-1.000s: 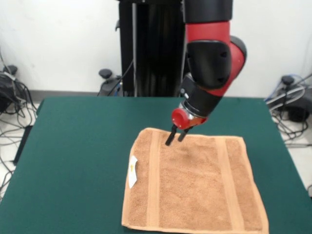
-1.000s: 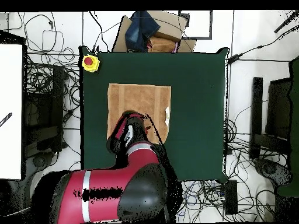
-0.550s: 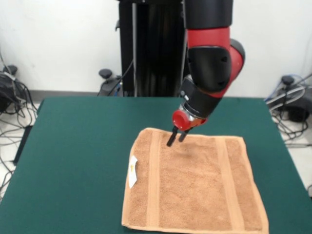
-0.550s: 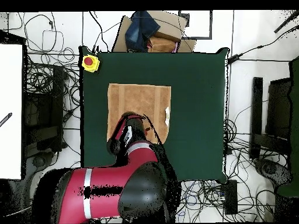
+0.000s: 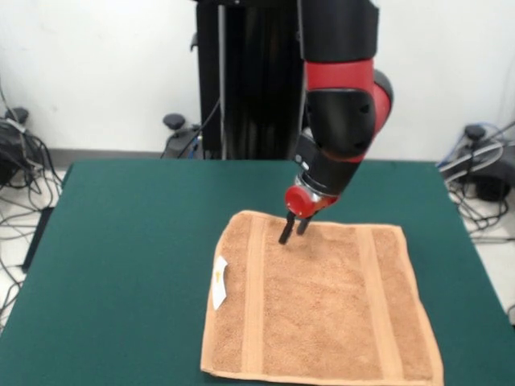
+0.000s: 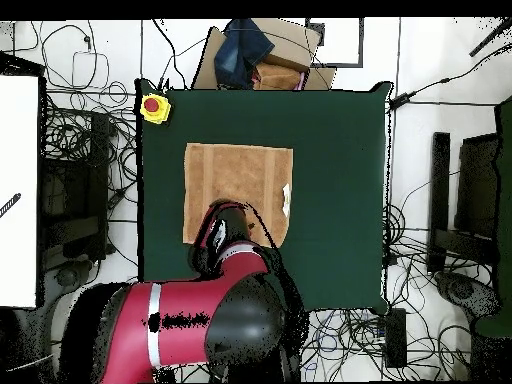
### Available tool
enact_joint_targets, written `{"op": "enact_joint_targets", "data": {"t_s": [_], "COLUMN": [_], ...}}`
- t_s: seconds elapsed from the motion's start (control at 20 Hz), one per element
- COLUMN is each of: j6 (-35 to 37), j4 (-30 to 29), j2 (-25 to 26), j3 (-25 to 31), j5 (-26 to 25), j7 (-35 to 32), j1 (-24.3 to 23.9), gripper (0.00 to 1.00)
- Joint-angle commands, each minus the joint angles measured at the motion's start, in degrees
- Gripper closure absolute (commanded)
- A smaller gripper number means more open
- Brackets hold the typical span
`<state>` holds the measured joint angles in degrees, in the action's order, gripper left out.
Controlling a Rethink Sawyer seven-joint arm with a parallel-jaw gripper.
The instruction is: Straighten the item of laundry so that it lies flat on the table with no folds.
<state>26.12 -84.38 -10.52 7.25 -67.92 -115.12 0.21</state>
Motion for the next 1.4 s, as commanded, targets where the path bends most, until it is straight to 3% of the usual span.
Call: {"op": "enact_joint_targets", "data": {"t_s": [0.05,0.55,0.85,0.95,1.1,1.2,1.4], "j6": [-3.98,-2.93,-2.97,-4.16,-3.82,-2.20,1.97], "j4": [-5.55,-12.83,-8.73,-5.60,0.41,2.87,6.07], "j2": [-0.44,-6.28,-3.19,-2.01,2.22,4.55,7.41], "j3": [4.31,5.74,5.37,1.70,-4.43,-5.61,-6.01], "j5": [-3.43,-2.39,-5.53,-10.15,-21.32,-27.03,-30.61], "j7": [11.87,16.07,15.01,8.21,-11.88,-20.49,-26.49], "j1": [-0.65,-3.99,-3.70,0.62,10.42,13.91,17.25], "gripper": [0.00,0.00,0.00,0.00,0.00,0.00,0.00]}}
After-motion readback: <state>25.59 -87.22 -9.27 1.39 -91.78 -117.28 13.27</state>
